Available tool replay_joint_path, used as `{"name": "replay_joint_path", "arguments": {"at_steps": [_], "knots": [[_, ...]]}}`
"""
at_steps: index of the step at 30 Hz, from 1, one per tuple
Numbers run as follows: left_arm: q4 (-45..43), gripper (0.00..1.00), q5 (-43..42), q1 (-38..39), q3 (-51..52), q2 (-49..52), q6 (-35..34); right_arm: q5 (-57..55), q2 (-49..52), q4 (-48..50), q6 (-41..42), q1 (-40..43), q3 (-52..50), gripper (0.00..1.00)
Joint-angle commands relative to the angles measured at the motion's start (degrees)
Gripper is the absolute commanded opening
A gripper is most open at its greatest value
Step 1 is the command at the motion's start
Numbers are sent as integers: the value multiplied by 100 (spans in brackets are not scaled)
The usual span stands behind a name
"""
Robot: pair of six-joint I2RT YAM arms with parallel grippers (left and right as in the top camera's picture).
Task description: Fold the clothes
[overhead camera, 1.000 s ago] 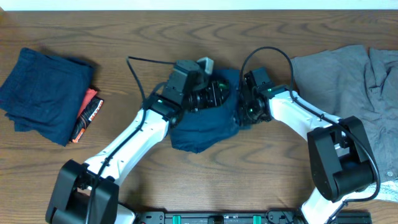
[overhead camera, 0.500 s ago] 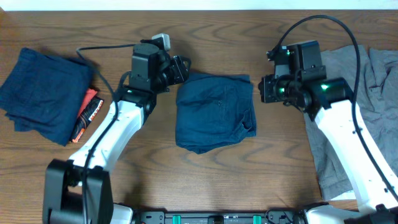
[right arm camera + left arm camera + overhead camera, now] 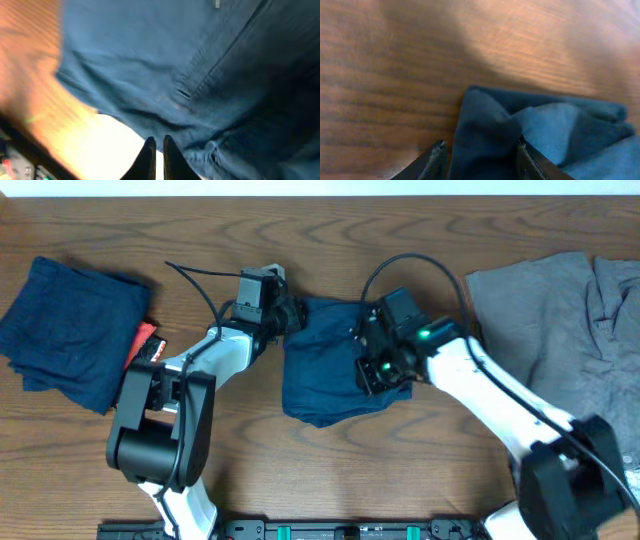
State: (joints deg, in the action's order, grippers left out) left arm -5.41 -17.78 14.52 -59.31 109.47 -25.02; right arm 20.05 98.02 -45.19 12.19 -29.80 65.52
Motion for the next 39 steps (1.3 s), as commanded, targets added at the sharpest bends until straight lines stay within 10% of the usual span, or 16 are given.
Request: {"name": "replay_joint_path", "arguments": {"at_steps": [1, 7, 14, 23, 31, 39], "knots": [[245, 46, 52, 7, -125, 81, 131, -361, 431, 44, 413, -13, -181, 2], [1338, 44, 50, 7, -125, 81, 339, -1694, 946, -46, 866, 208, -258, 1], [3729, 13, 39, 7, -125, 79, 310, -4402, 955, 509, 1071, 909, -258, 15], [5305, 17, -317, 0, -127, -627, 358, -3650, 944, 1836, -264, 1388, -175, 30], [4321, 99, 442, 0, -127, -1943, 361, -3318, 946, 1613, -236, 1381, -175, 33], [3294, 98, 2, 0, -125, -1648, 1460, -3134, 946, 1443, -149, 1381, -177, 35]]}}
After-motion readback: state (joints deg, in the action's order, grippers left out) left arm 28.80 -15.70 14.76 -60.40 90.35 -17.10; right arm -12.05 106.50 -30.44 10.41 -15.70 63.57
